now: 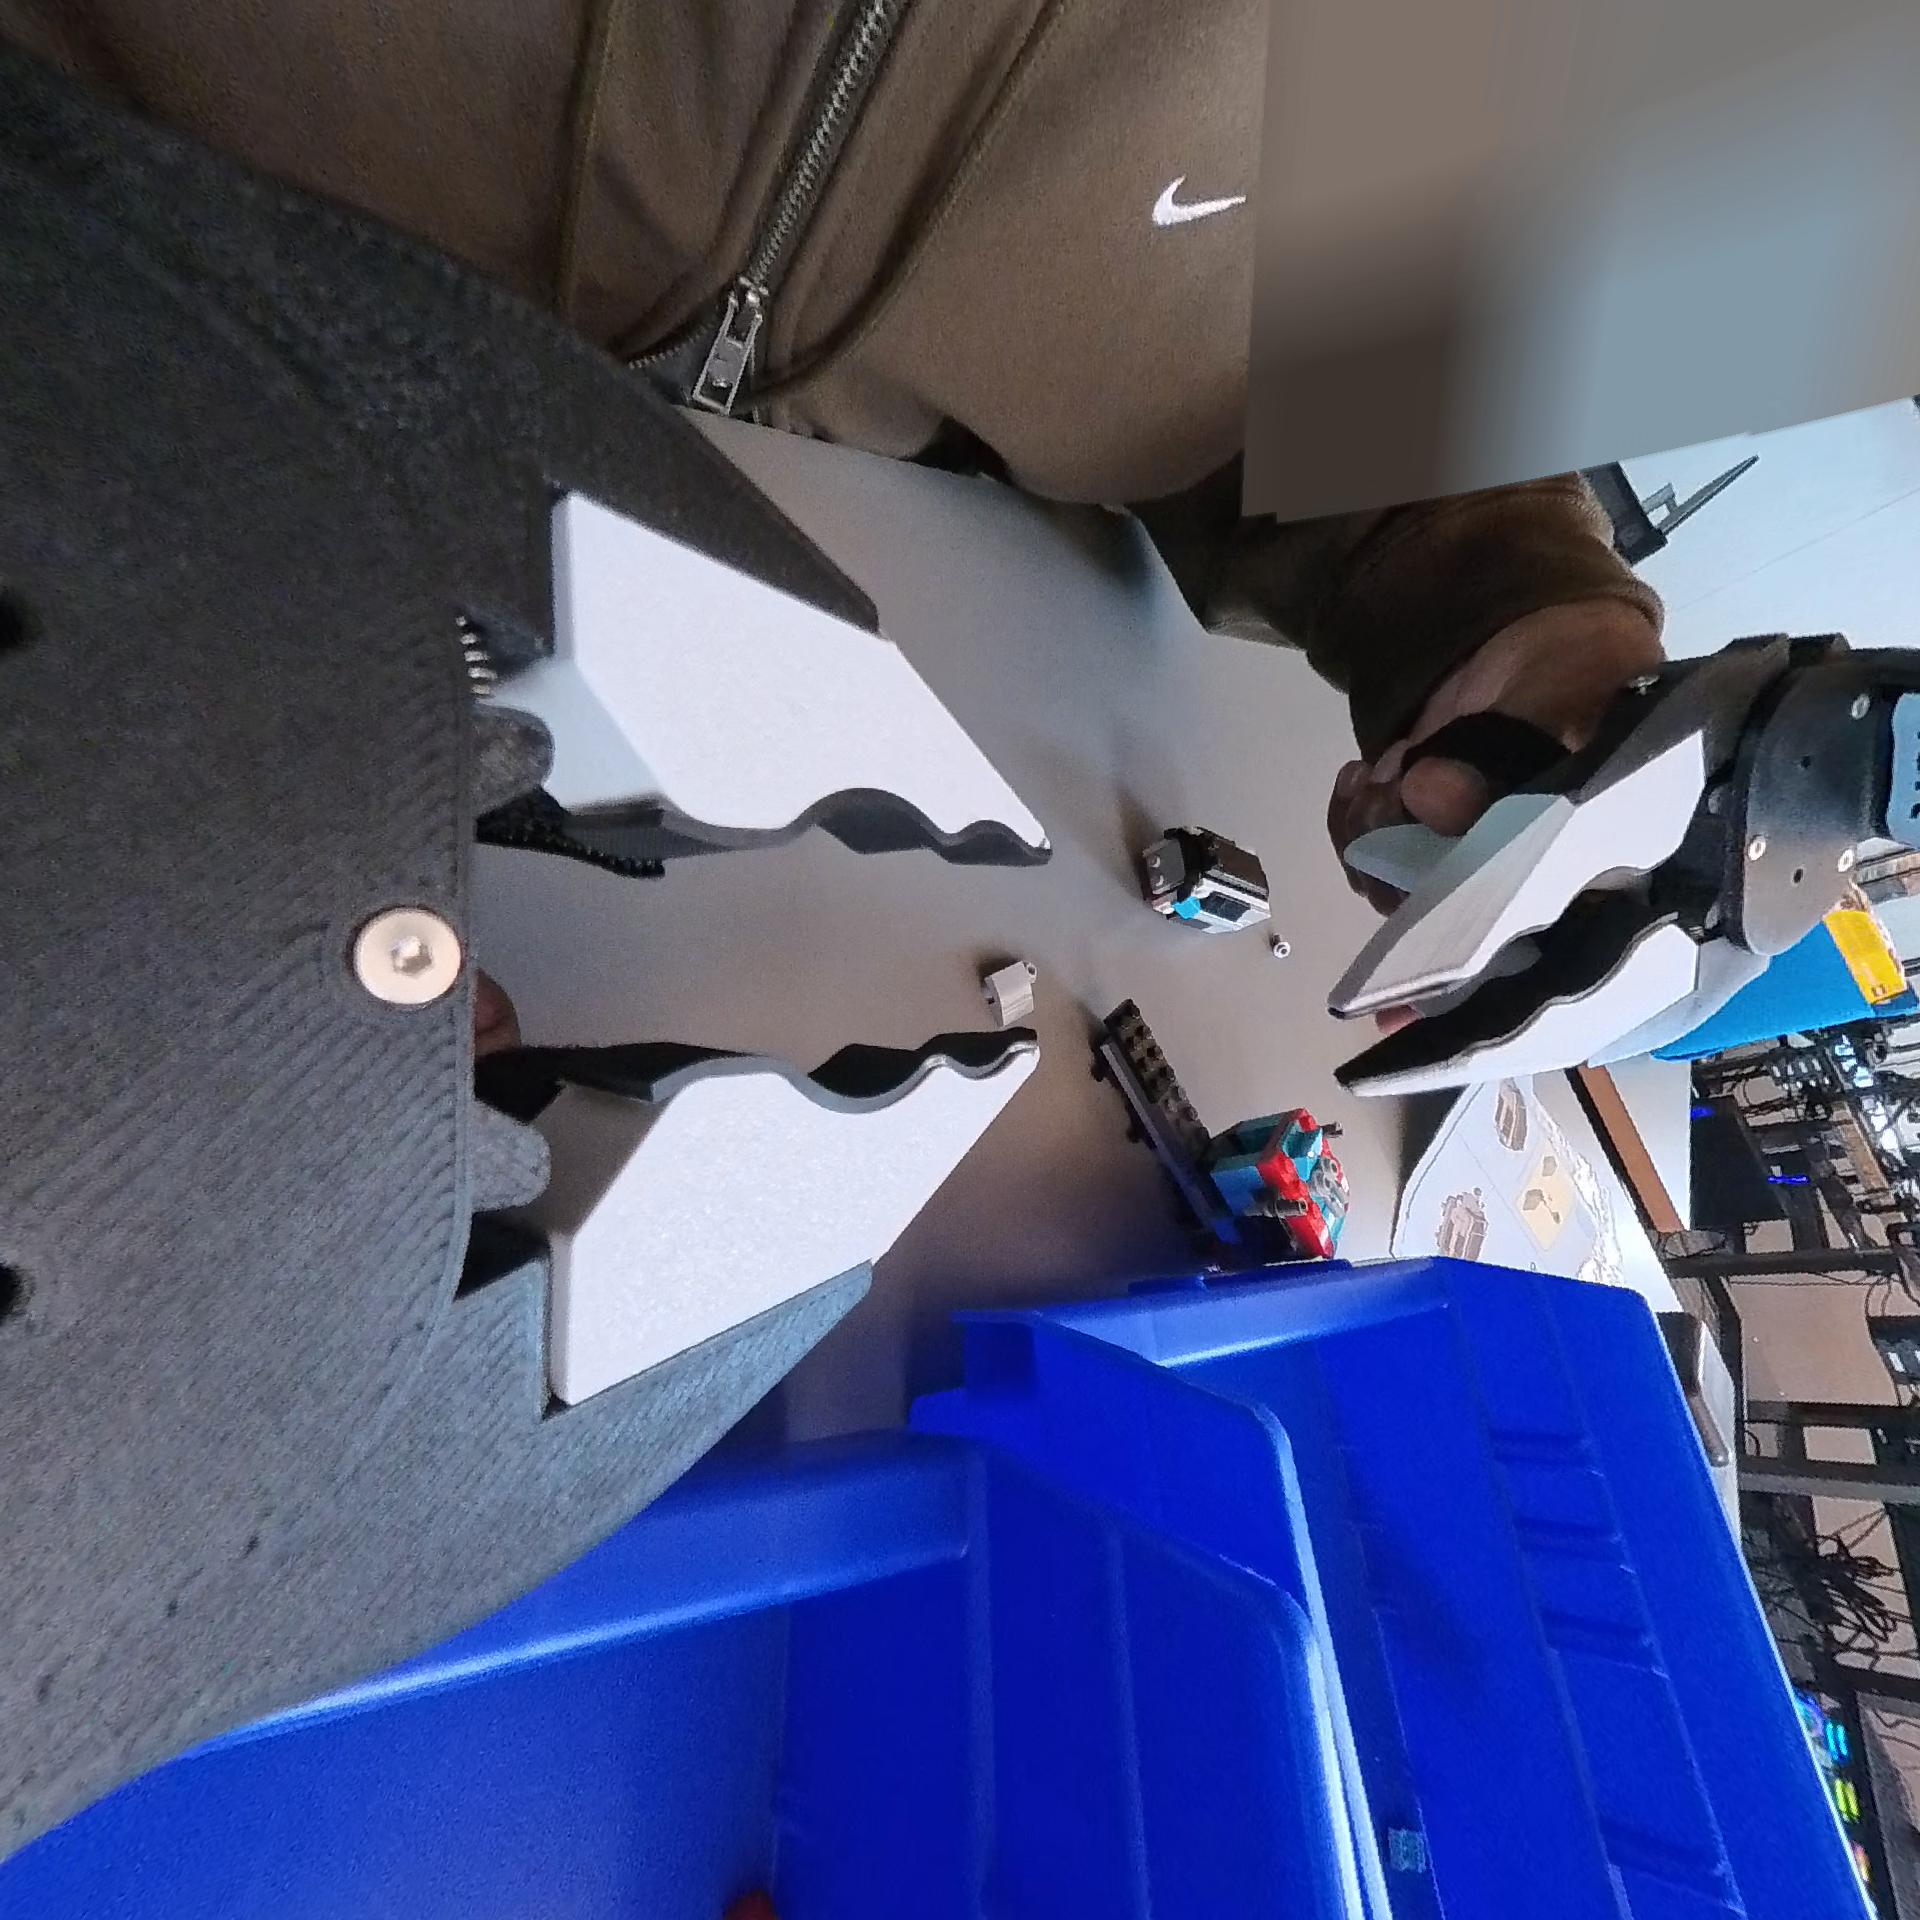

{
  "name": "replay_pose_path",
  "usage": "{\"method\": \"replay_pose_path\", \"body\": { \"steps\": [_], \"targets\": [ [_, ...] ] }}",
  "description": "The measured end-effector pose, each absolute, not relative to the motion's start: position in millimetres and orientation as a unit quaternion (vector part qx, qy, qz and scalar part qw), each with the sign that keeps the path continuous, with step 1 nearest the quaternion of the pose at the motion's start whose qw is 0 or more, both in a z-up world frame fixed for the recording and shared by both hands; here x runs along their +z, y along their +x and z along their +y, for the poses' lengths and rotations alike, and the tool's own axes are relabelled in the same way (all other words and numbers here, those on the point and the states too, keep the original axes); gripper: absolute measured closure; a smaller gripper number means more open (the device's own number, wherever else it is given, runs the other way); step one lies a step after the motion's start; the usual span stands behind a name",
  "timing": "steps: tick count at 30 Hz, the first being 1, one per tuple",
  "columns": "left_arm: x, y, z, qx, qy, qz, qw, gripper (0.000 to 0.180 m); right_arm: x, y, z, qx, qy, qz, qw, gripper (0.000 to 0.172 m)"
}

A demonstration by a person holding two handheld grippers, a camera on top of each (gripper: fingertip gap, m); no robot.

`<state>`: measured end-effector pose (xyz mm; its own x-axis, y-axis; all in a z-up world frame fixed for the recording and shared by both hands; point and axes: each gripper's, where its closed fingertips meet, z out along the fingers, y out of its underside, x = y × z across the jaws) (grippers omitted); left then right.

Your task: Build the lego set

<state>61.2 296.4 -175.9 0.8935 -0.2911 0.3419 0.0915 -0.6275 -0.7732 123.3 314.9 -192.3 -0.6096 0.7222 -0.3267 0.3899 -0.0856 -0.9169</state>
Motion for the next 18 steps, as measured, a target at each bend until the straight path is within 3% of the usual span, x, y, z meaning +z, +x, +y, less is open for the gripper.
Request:
{"method": "replay_pose_path", "body": {
  "steps": [18],
  "targets": [
    [-133.4, 79.2, 348.2, -0.191, -0.869, 0.112, 0.443, 0.159, -190.6, 120.8, 299.5, 0.610, -0.409, -0.666, 0.133, 0.139]
  ]
}}
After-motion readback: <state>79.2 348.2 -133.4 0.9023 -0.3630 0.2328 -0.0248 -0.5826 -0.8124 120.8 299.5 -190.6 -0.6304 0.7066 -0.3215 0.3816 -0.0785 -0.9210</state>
